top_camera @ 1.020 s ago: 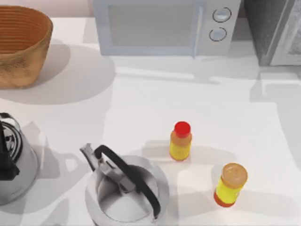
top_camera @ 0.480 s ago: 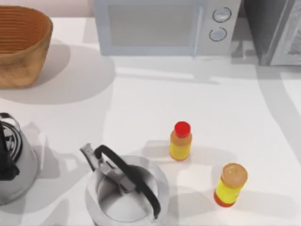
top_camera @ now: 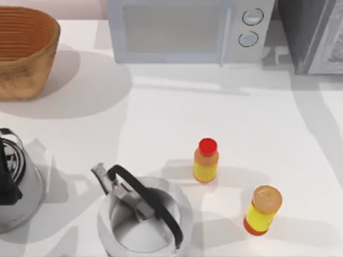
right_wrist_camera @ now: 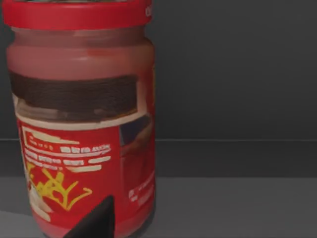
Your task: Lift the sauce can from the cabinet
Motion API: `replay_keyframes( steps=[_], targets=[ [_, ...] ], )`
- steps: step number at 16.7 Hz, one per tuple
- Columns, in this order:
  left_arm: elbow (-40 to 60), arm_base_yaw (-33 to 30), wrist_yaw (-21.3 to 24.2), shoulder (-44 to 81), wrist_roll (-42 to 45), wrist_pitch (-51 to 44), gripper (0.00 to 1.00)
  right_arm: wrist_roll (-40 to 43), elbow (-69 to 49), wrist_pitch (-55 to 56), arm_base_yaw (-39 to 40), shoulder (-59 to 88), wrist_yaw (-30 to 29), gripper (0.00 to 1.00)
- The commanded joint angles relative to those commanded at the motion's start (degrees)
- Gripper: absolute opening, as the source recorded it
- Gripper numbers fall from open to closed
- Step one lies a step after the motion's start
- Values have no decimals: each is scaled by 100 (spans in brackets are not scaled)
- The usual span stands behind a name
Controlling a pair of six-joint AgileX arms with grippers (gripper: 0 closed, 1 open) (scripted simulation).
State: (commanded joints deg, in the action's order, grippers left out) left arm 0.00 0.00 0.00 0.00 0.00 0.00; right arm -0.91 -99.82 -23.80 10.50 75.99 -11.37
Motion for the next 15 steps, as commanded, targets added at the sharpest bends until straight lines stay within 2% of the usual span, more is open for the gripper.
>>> replay_keyframes(
  steps=[9, 15],
  targets=[
    [0, 0, 0, 0, 0, 0, 100, -42, -921, 169, 1120, 1153, -1177, 100],
    [0, 0, 0, 0, 0, 0, 100, -42, -1011, 170, 1106, 1251, -1166, 100]
  ],
)
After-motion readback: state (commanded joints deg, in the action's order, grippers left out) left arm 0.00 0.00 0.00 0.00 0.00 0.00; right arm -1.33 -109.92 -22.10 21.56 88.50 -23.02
